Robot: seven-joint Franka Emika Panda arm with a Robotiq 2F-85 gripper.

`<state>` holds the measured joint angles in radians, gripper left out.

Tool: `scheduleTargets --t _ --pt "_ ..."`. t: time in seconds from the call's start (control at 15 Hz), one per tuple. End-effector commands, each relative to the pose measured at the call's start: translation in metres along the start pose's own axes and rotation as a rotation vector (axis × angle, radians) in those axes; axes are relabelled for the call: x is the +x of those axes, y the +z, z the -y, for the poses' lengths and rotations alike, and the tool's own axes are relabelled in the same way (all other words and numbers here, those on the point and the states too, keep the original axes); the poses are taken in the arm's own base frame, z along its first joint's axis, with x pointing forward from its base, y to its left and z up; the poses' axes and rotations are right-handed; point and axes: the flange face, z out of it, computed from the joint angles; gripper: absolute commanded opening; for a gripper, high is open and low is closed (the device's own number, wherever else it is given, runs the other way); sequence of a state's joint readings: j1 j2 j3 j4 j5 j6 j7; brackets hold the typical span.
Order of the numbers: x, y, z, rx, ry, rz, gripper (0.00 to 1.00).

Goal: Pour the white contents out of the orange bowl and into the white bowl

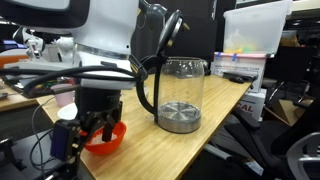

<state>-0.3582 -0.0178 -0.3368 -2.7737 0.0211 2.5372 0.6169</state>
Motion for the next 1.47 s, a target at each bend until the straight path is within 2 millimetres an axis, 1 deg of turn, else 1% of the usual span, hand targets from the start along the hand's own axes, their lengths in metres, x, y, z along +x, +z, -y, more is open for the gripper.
scheduleTargets --t 0.0,0.6,0.67,0.73,0.8,0.87,1.0,1.07,1.13,1.27,1.4 --pt "0.005 0.001 -0.001 0.034 0.047 -0.005 0.66" --pt "0.003 0.001 0.0 0.071 0.084 0.03 0.04" --pt "0.002 0.0 0.001 0.077 0.082 0.035 0.01" --pt "0.002 -0.002 0.001 0.083 0.079 0.033 0.0" --pt "-0.002 -0.004 -0.001 0.097 0.076 0.03 0.03" --pt "0.002 -0.007 0.003 0.098 0.074 0.032 0.03" --pt "0.0 -0.012 0.003 0.112 0.058 0.027 0.02" --pt "-0.003 -0.016 0.004 0.115 0.019 0.009 0.01" --pt "-0.001 -0.02 0.009 0.105 -0.026 -0.016 0.02" --pt "-0.01 -0.027 0.013 0.091 -0.135 -0.054 0.02" --pt "-0.015 -0.039 0.022 0.075 -0.23 -0.091 0.02"
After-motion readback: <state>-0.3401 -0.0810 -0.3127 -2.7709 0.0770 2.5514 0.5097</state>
